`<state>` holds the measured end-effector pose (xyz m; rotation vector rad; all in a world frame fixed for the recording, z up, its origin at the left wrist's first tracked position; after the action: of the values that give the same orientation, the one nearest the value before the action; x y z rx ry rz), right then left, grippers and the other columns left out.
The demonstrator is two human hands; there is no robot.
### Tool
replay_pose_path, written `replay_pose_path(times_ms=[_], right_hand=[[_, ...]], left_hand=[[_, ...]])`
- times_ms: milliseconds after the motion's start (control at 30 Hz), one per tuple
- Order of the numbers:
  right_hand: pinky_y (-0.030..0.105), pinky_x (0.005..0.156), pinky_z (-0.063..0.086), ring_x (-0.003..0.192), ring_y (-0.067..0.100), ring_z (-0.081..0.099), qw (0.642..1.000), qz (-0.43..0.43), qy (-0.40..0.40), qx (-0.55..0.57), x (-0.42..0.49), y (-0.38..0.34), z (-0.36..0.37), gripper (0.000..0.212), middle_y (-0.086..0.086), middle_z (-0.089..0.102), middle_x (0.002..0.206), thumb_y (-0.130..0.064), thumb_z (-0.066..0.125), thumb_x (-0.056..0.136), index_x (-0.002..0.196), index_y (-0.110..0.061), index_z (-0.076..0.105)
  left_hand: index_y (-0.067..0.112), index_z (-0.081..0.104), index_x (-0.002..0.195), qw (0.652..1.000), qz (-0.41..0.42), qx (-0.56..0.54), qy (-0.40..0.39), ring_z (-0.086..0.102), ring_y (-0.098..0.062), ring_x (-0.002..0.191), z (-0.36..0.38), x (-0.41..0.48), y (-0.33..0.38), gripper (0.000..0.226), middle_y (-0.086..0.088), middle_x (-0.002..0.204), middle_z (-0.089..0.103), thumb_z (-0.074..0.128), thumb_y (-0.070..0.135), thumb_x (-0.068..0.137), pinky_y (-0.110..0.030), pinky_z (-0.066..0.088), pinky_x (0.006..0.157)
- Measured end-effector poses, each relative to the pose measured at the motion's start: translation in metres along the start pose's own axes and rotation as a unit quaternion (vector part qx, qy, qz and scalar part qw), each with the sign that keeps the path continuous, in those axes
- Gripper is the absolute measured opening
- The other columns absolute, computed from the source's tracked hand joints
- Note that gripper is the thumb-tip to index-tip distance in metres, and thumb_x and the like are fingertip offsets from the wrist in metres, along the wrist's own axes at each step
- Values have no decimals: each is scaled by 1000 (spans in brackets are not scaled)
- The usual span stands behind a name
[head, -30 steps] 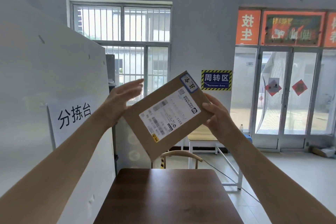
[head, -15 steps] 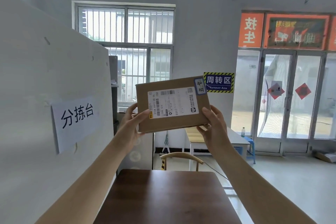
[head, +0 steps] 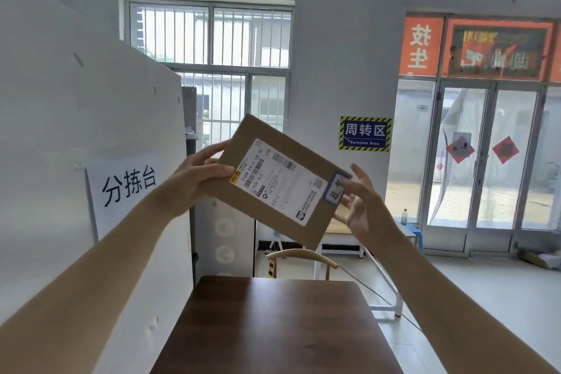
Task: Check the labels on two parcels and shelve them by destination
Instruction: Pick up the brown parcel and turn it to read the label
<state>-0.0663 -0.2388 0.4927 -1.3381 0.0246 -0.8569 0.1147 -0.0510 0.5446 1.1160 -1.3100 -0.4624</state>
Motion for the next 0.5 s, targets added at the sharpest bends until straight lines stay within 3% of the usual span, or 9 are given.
replay_pose_path(times_ms=[133, 200, 300, 400, 500], right_hand=[[66, 114, 26, 140, 38, 37, 997, 16, -61, -54, 0, -10, 14, 101, 10, 36, 155, -56, 93, 38, 130, -45, 53], [62, 108, 37, 132, 35, 49, 989, 34, -94, -106, -2, -5, 23, 101, 12, 50, 145, -58, 91, 43, 135, -42, 50], [44, 79, 58, 104, 28, 68, 979, 51, -136, -143, -7, 2, 33, 102, 9, 69, 118, -51, 91, 47, 138, -35, 48], [38, 72, 60, 98, 26, 70, 978, 46, -153, -131, -12, 5, 36, 77, 6, 72, 112, -40, 87, 57, 129, -37, 60], [37, 69, 61, 95, 28, 72, 982, 35, -157, -103, -15, 7, 36, 76, 6, 74, 109, -47, 91, 51, 122, -36, 67]], left_hand=[[18, 56, 133, 991, -49, 94, -79, 68, -29, 92, 9, 9, 13, 94, -10, 98, 71, 89, 43, 49, -30, 58, 67], [18, 56, 133, 984, -67, 126, -102, 68, -32, 95, 16, 13, 17, 93, -13, 101, 71, 89, 43, 49, -32, 58, 69], [19, 59, 131, 977, -82, 149, -127, 69, -31, 95, 27, 18, 23, 97, -15, 104, 71, 90, 48, 45, -31, 59, 68], [20, 59, 131, 973, -90, 167, -133, 71, -28, 93, 35, 20, 29, 101, -13, 104, 72, 91, 50, 40, -30, 59, 67], [22, 52, 137, 978, -80, 167, -100, 70, -29, 97, 33, 21, 29, 106, -14, 112, 71, 90, 49, 41, -32, 59, 71]])
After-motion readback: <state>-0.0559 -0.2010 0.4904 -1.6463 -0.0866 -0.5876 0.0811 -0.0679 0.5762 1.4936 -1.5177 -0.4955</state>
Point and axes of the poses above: each hand's wrist, its own x-axis towards the middle knuckle, its own z-axis out of the palm, y = z × x, the point moved 10 cm from there along x, towards the middle knuckle
